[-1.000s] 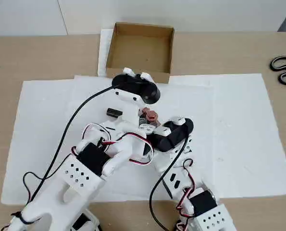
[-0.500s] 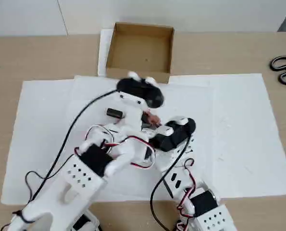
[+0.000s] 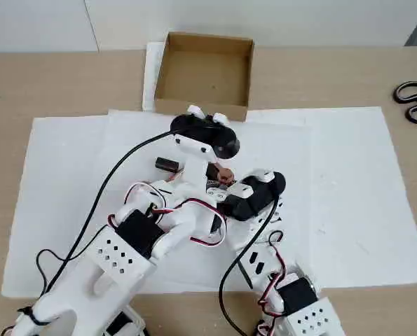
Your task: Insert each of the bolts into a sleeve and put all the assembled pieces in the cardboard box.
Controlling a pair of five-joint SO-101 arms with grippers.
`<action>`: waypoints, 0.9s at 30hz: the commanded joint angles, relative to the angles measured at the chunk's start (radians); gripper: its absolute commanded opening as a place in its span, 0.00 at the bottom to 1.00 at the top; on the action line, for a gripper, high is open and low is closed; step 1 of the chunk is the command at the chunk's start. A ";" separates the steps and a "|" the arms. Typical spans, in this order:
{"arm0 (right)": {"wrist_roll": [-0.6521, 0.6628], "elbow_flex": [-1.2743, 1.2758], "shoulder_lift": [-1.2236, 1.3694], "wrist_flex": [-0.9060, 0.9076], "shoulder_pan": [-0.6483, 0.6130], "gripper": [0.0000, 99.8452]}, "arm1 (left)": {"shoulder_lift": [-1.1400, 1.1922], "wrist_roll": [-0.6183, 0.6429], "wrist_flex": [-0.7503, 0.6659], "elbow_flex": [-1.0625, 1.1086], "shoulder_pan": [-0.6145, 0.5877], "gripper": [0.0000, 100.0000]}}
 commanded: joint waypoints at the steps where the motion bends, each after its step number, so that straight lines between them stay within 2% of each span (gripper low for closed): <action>1: 0.003 -0.011 -0.002 0.001 0.001 0.00 | -0.025 -0.015 0.038 -0.027 0.057 0.01; 8: 0.003 -0.011 -0.002 0.001 0.001 0.00 | -0.025 -0.015 0.100 -0.082 0.055 0.01; 12: 0.003 -0.011 -0.002 0.001 0.001 0.00 | -0.026 -0.014 0.114 -0.084 0.048 0.09; 15: 0.003 -0.011 -0.002 0.001 0.001 0.00 | -0.026 -0.012 0.121 -0.087 0.006 0.13; 22: 0.003 -0.011 -0.002 0.001 0.001 0.00 | -0.028 -0.015 0.216 -0.159 -0.091 0.13; 27: 0.003 -0.011 -0.002 0.001 0.001 0.00 | -0.028 -0.017 0.219 -0.162 -0.141 0.13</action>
